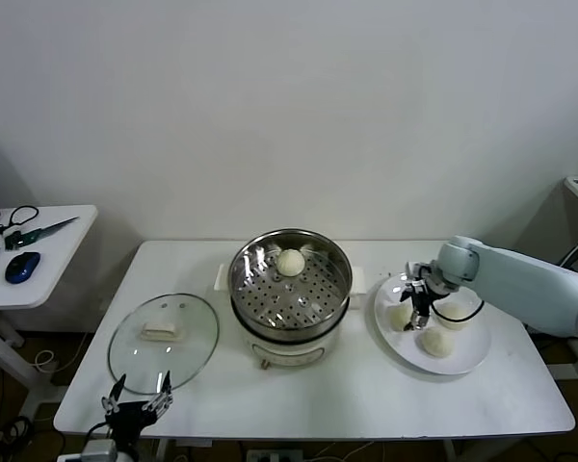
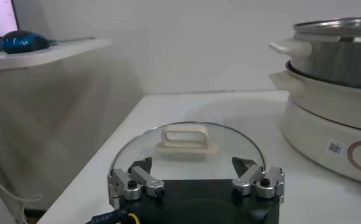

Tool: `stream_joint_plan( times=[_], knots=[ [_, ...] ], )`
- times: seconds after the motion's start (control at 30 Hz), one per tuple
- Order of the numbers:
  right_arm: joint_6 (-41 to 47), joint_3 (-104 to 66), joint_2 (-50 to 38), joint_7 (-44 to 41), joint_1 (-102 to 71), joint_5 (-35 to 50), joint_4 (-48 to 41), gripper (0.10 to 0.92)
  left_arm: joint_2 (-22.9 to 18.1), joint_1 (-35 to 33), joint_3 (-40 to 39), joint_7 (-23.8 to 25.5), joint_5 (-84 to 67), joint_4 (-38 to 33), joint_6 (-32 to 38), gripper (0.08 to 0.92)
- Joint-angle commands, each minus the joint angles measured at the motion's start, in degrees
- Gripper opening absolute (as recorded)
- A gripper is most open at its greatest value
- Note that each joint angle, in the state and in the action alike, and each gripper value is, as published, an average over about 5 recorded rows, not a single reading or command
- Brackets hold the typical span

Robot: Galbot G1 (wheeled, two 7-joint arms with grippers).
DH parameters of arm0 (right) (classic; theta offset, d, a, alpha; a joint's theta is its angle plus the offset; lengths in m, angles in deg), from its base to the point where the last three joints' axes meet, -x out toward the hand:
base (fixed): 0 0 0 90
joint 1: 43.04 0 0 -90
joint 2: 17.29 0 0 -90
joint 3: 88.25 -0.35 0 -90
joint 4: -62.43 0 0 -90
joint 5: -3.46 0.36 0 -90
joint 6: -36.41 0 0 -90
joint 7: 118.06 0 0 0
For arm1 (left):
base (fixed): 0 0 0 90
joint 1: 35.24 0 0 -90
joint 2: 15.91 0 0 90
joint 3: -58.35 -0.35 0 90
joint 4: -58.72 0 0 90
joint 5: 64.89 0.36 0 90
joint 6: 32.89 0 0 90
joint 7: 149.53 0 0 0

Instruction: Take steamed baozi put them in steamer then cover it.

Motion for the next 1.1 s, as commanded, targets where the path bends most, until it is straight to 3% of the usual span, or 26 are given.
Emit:
stream_joint_plan(
  times=[0.03,0.23,0.63,0.87,1.1],
  knots=[
    [0.08,-0.3,1.23,-0.41,-0.86,-0.61,-1.67,0.722,-0.04,0.0,-0.03,-0.01,0.02,0.03,0.02,0.823],
    [-0.12,0.19,0.69,-1.43,0.51,-0.01,-0.68,0.635,-0.13,0.13,-0.21,-0.03,0.02,0.14,0.1,0.823],
    [-3.42,18.21,-2.04,-9.37,32.06,12.9,6.64,0.628,-0.22,0.33,-0.32,-0.04,0.37,0.18,0.12,0.823],
    [-0.09,27.69,4.98,-9.13,53.46,29.12,16.74,0.628,0.04,0.85,-0.65,0.09,0.54,-0.13,-0.41,0.823],
    [6.48,20.24,16.63,-0.78,49.45,37.48,24.19,0.628,-0.02,1.41,-1.24,0.19,0.65,-0.67,-0.82,0.823]
  ],
)
